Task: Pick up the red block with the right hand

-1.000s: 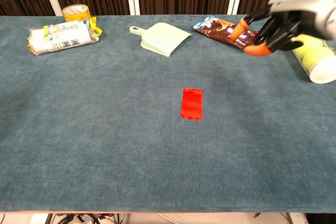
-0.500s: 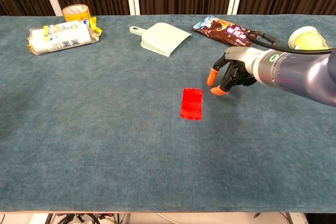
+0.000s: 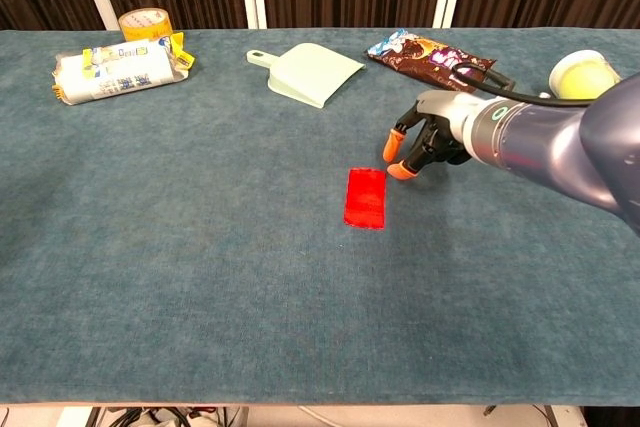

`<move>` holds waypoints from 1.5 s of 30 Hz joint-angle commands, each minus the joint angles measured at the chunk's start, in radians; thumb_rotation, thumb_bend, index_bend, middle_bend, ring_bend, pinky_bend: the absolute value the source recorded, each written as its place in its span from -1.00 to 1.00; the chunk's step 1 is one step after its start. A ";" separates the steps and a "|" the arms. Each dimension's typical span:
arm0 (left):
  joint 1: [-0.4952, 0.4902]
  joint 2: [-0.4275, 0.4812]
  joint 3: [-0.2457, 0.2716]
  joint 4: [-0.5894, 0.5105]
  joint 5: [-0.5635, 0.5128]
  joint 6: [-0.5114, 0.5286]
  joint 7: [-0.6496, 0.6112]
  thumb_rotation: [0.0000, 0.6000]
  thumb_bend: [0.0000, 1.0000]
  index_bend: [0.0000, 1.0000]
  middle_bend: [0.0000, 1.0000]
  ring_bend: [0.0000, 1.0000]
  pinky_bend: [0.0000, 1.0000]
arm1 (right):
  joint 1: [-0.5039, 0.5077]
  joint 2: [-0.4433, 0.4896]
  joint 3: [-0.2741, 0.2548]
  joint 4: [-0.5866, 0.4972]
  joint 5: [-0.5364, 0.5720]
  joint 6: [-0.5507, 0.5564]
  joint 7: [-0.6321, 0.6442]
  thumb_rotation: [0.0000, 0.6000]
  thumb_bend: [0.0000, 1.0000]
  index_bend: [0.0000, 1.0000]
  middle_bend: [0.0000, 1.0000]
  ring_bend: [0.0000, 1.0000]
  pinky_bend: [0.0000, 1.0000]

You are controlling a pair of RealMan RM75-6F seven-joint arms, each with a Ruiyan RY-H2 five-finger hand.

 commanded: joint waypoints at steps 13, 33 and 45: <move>-0.001 0.001 -0.001 -0.002 -0.004 -0.002 0.001 1.00 -0.33 -0.57 -0.78 -0.81 -0.89 | -0.006 -0.043 0.020 0.049 -0.003 -0.013 -0.029 1.00 -0.42 -0.02 0.86 1.00 1.00; -0.002 0.003 0.000 -0.006 -0.008 -0.007 0.007 1.00 -0.33 -0.57 -0.78 -0.81 -0.89 | -0.027 -0.071 0.046 0.069 -0.023 -0.021 -0.045 1.00 -0.42 0.03 0.86 1.00 1.00; -0.002 0.005 0.000 -0.010 -0.014 -0.011 0.008 1.00 -0.33 -0.57 -0.79 -0.81 -0.89 | -0.037 -0.083 0.059 0.066 -0.033 -0.023 -0.049 1.00 -0.42 0.08 0.86 1.00 1.00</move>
